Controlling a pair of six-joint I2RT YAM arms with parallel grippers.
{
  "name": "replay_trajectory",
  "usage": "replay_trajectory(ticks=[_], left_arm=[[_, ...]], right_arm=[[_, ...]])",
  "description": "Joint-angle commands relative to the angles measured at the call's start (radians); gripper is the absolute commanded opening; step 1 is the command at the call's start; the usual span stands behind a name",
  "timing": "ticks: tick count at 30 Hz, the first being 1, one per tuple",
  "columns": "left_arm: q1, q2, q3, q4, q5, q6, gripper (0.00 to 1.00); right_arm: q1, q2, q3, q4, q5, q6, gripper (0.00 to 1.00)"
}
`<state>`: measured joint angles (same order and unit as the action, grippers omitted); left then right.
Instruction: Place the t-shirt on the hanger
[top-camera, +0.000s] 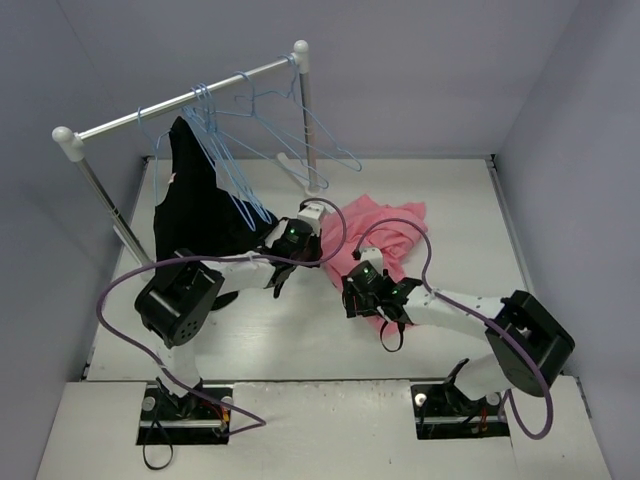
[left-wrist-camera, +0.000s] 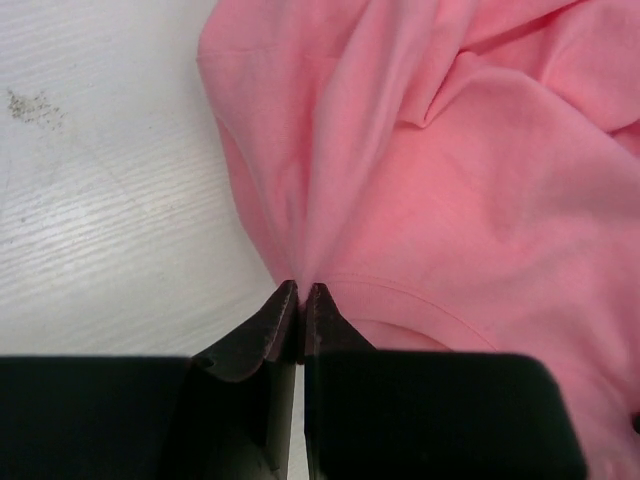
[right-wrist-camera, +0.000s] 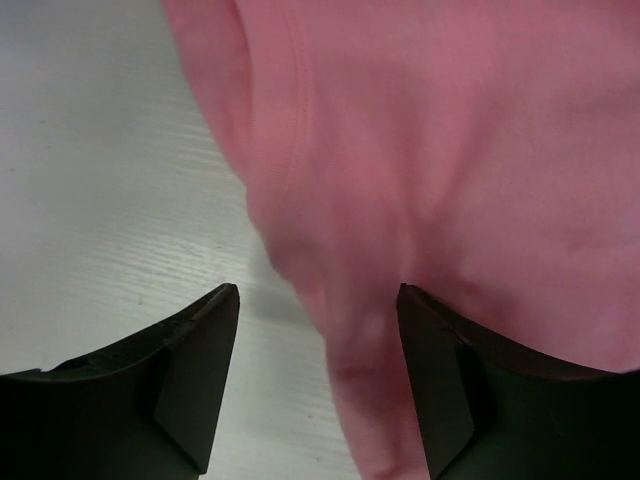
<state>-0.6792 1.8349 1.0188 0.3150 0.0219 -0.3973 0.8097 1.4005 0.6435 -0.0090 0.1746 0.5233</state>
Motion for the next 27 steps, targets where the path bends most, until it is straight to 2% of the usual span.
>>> replay_trajectory(ticks=[1, 2, 5, 6, 8, 10, 13, 15, 20, 23, 27], left_arm=[[0.000, -0.102, -0.052, 0.042, 0.004, -0.042, 0.00], [-0.002, -0.114, -0.066, 0.042, 0.002, -0.043, 0.00], [-0.010, -0.193, -0.115, 0.034, -0.001, -0.043, 0.00], [-0.009, -0.220, -0.128, 0.027, -0.005, -0.043, 0.00], [-0.010, -0.285, -0.142, -0.007, -0.008, -0.040, 0.00], [-0.010, -0.388, -0.115, -0.103, -0.010, -0.023, 0.00], [-0.010, -0.553, 0.065, -0.344, -0.013, 0.029, 0.00], [-0.010, -0.607, 0.198, -0.470, -0.012, 0.060, 0.00], [-0.017, -0.651, 0.568, -0.708, 0.013, 0.126, 0.00], [-0.019, -0.645, 0.759, -0.814, 0.035, 0.127, 0.00], [-0.020, -0.681, 0.808, -0.878, 0.046, 0.103, 0.00]], right_arm=[[0.015, 0.050, -0.015, 0.091, 0.088, 0.050, 0.53], [0.018, 0.058, -0.018, 0.093, 0.095, 0.056, 0.46], [0.035, 0.052, -0.025, 0.088, 0.102, 0.072, 0.04], [0.038, 0.034, -0.023, 0.081, 0.102, 0.072, 0.00], [0.066, -0.052, 0.001, 0.045, 0.117, 0.065, 0.00], [0.097, -0.122, 0.090, -0.065, 0.159, 0.041, 0.00], [0.103, -0.260, 0.304, -0.242, 0.190, -0.076, 0.00], [0.103, -0.298, 0.493, -0.300, 0.188, -0.146, 0.00], [0.103, -0.297, 0.805, -0.374, 0.077, -0.323, 0.00], [0.102, -0.282, 0.900, -0.381, -0.014, -0.385, 0.00], [0.102, -0.272, 0.922, -0.382, -0.073, -0.432, 0.00]])
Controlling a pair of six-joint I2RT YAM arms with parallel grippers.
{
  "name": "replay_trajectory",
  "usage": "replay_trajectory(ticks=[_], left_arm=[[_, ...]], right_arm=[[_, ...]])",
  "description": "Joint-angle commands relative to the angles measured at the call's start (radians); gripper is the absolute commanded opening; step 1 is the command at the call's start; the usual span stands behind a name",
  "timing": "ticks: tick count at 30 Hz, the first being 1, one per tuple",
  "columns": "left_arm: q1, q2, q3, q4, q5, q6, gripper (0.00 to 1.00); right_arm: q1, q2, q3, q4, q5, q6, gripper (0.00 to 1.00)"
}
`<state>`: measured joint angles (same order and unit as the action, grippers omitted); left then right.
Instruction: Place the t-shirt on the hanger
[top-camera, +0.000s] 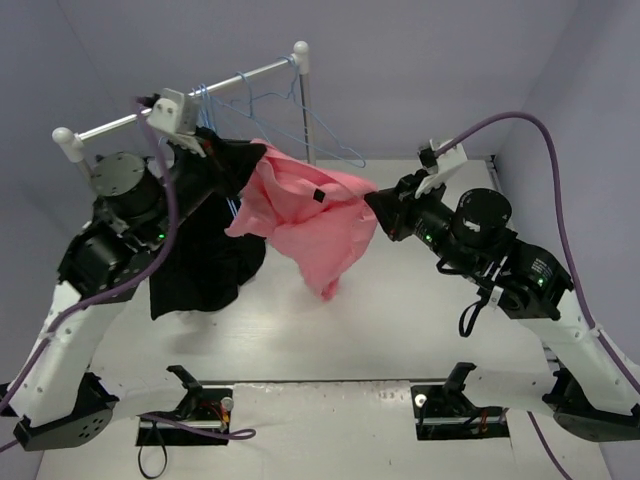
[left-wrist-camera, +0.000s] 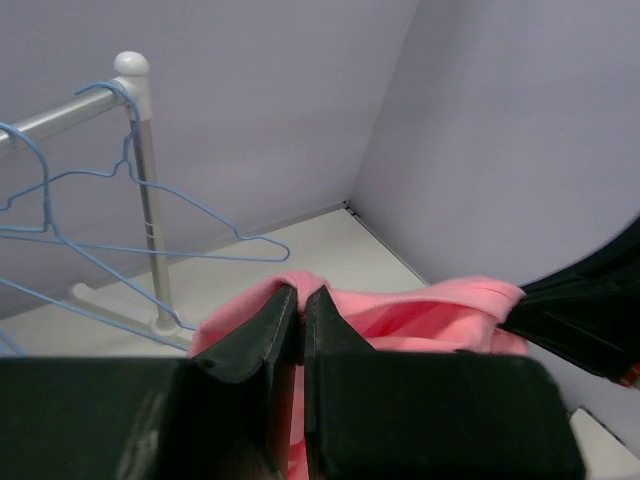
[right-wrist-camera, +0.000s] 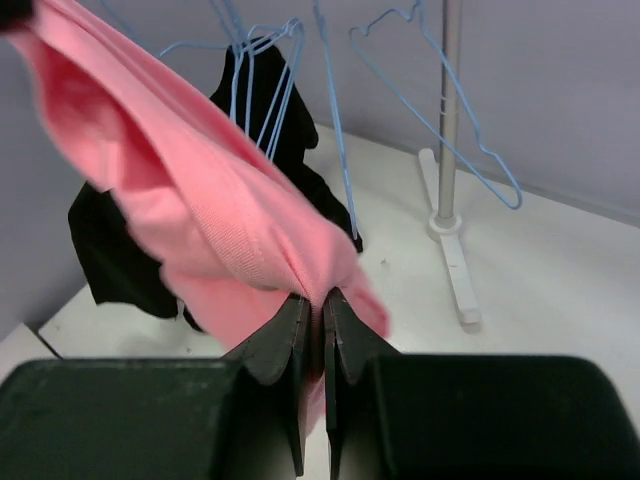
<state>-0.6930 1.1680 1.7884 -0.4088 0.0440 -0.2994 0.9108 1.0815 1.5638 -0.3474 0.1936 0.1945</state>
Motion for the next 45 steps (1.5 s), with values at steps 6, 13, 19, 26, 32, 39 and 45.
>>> replay_trajectory(ticks=[6, 13, 19, 26, 32, 39, 45], left_arm=[[-0.005, -0.091, 0.004, -0.229, 0.002, -0.018, 0.00], [-0.006, -0.122, -0.145, -0.224, -0.006, -0.072, 0.00], [-0.007, -0.179, -0.441, -0.214, -0.020, -0.167, 0.00], [-0.009, -0.303, -0.806, -0.066, -0.035, -0.238, 0.00], [-0.018, -0.268, -0.966, 0.093, -0.055, -0.254, 0.00], [-0.019, -0.179, -1.049, 0.249, -0.107, -0.264, 0.00], [-0.019, -0.103, -1.032, 0.239, -0.113, -0.272, 0.06]], right_arm=[[0.002, 0.046, -0.067, -0.045, -0.114, -0.121, 0.00], [0.002, 0.101, -0.117, -0.044, -0.110, -0.159, 0.00], [0.001, 0.097, -0.295, -0.044, -0.106, -0.085, 0.00], [0.003, 0.086, -0.555, 0.015, -0.121, 0.058, 0.00], [0.000, 0.112, -0.697, 0.142, -0.042, 0.138, 0.00], [0.002, 0.181, -0.760, 0.192, 0.032, 0.168, 0.00], [-0.001, 0.174, -0.788, 0.202, 0.058, 0.180, 0.00]])
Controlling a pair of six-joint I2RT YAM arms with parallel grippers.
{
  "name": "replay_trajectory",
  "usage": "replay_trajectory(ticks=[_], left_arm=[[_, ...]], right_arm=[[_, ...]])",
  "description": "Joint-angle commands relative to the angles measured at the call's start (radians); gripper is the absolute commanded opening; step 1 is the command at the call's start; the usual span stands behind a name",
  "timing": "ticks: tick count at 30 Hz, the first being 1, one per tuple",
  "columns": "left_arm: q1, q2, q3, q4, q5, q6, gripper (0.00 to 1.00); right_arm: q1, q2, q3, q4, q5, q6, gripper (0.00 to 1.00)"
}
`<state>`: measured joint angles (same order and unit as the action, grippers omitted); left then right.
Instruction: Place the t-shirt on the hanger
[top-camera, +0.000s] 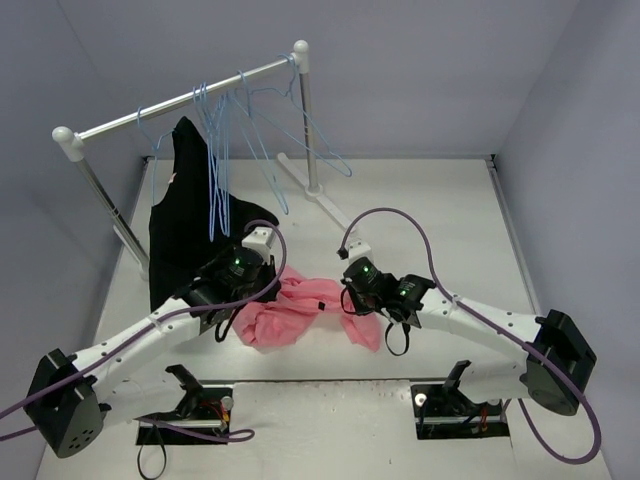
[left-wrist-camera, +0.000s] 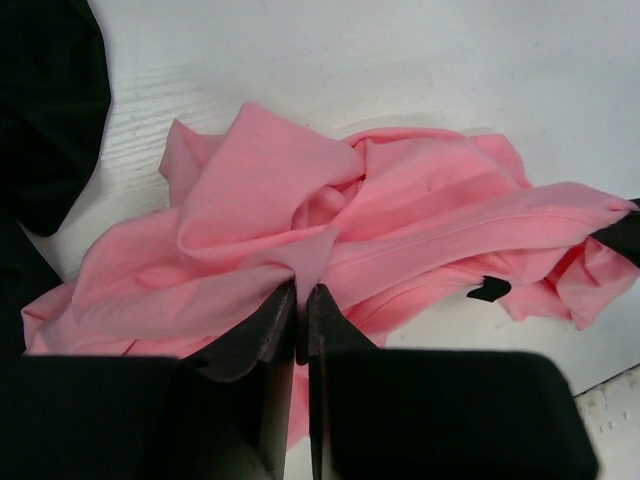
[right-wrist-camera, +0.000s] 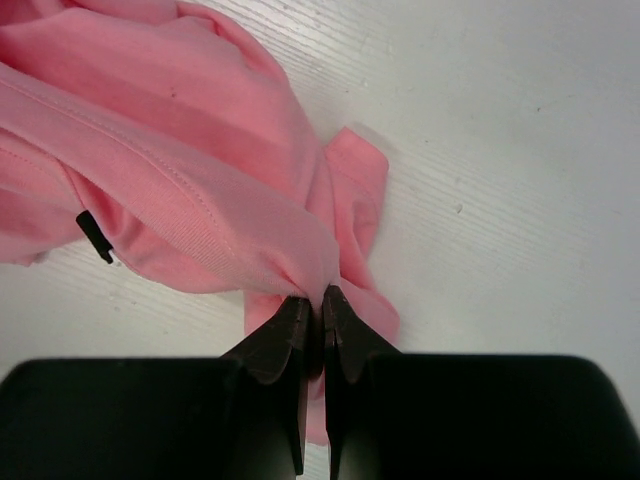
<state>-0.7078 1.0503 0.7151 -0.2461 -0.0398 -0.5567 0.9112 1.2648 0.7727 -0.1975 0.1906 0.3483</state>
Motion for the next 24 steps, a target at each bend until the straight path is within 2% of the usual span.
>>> replay_trajectory(ticks=[1, 4, 6, 8, 11, 18, 24], left_arm=[[-0.004, 0.009, 0.051, 0.058, -0.032, -0.009, 0.11], [-0.004, -0.013, 0.093, 0.018, -0.043, 0.020, 0.29], [-0.004, -0.037, 0.117, -0.012, -0.053, 0.030, 0.40], [-0.004, -0.061, 0.131, -0.048, -0.056, 0.037, 0.46], [-0.004, -0.087, 0.151, -0.091, -0.049, 0.039, 0.53], [-0.004, -0.147, 0.240, -0.252, -0.026, 0.087, 0.56], [-0.004, -0.185, 0.284, -0.383, -0.048, 0.114, 0.56]], right_arm=[[-0.002, -0.011, 0.006, 0.052, 0.054, 0.025, 0.00], [-0.003, -0.019, 0.021, 0.051, 0.045, 0.015, 0.07], [-0.002, -0.023, 0.040, 0.050, 0.041, 0.003, 0.17], [-0.002, -0.032, 0.054, 0.048, 0.038, -0.008, 0.29], [-0.002, -0.046, 0.084, 0.047, 0.027, -0.020, 0.41], [-0.006, -0.077, 0.261, 0.006, 0.036, -0.109, 0.55], [-0.077, -0.024, 0.549, -0.003, 0.037, -0.267, 0.64]])
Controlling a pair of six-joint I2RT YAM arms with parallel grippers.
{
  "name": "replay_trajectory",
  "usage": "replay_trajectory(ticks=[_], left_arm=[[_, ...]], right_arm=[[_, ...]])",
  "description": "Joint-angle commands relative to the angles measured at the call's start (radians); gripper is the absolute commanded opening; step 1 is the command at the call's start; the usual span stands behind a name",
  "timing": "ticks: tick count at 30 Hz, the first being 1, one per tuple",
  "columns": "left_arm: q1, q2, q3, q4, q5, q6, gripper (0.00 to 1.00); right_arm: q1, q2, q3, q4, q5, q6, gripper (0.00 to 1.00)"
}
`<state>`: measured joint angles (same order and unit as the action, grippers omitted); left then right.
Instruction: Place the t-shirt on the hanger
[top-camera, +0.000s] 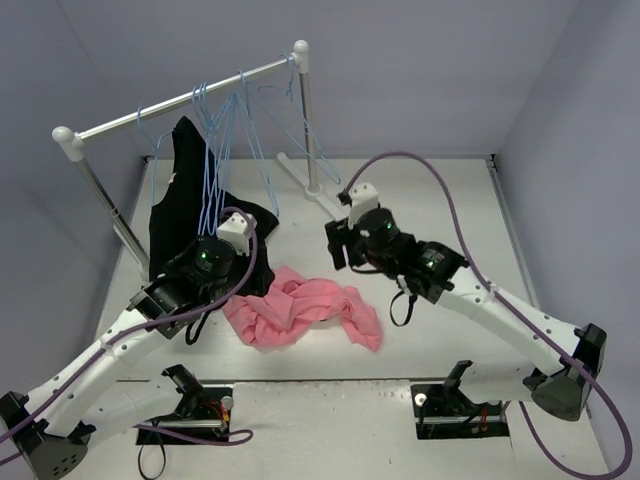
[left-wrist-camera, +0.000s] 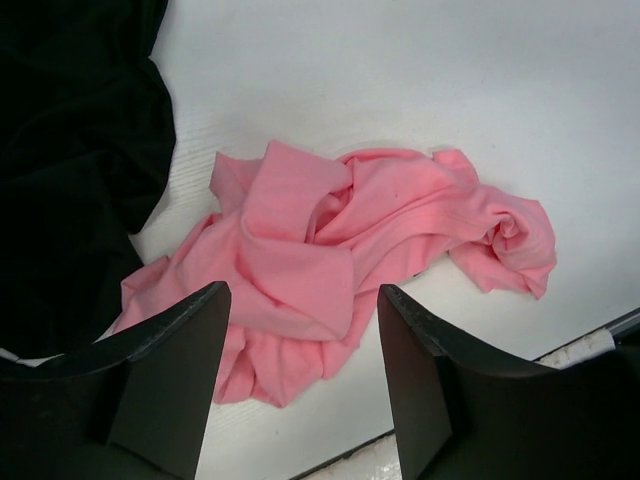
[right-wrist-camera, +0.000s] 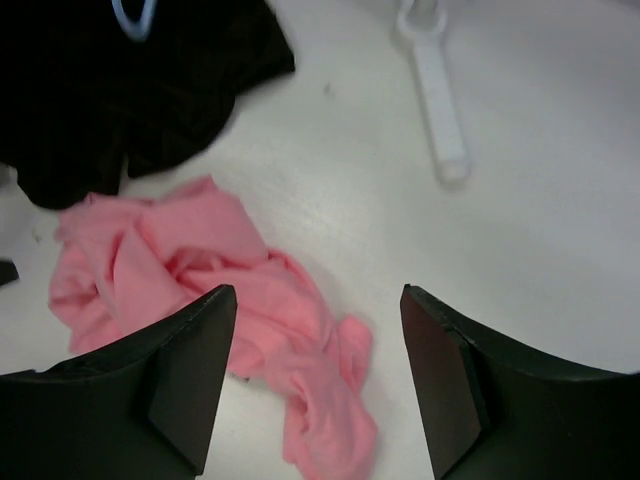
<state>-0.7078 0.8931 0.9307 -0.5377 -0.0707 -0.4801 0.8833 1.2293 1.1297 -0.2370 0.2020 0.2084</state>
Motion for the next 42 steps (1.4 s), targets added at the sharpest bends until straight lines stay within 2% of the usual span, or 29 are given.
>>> replay_trajectory(ticks=[1, 3, 5, 6, 9, 13, 22, 26, 33, 38, 42], left_arm=[[-0.004, -0.032, 0.070, -0.103, -0.017, 0.040, 0.56], [-0.004, -0.047, 0.071, -0.125, -0.014, 0.040, 0.56], [-0.004, -0.058, 0.067, -0.139, -0.002, 0.037, 0.57], [-0.004, -0.062, 0.066, -0.142, -0.001, 0.035, 0.57], [-0.004, -0.066, 0.061, -0.154, 0.009, 0.024, 0.62], [-0.004, -0.064, 0.076, -0.165, 0.008, 0.021, 0.66], [-0.004, -0.077, 0.094, -0.180, 0.006, 0.015, 0.70], [-0.004, -0.096, 0.088, -0.196, 0.003, 0.017, 0.71], [-0.004, -0.114, 0.075, -0.225, -0.001, 0.023, 0.71], [-0.004, -0.115, 0.066, -0.224, 0.006, 0.021, 0.71], [-0.004, -0.114, 0.066, -0.225, 0.006, 0.029, 0.71]], right_arm=[[-0.071, 0.031, 0.233, 0.036, 0.004, -0.150, 0.65], [-0.187, 0.123, 0.349, 0.036, -0.084, -0.199, 0.67], [-0.226, 0.176, 0.462, 0.036, -0.126, -0.248, 0.68], [-0.240, 0.204, 0.464, 0.036, -0.142, -0.263, 0.68], [-0.259, 0.334, 0.628, 0.036, -0.193, -0.315, 0.69], [-0.278, 0.452, 0.756, 0.038, -0.277, -0.351, 0.69], [-0.291, 0.648, 0.945, 0.037, -0.340, -0.339, 0.67], [-0.291, 0.706, 0.972, 0.038, -0.360, -0.323, 0.58], [-0.291, 0.733, 0.990, 0.039, -0.371, -0.300, 0.32], [-0.291, 0.728, 0.976, 0.038, -0.356, -0.296, 0.23], [-0.291, 0.727, 0.964, 0.039, -0.348, -0.291, 0.19]])
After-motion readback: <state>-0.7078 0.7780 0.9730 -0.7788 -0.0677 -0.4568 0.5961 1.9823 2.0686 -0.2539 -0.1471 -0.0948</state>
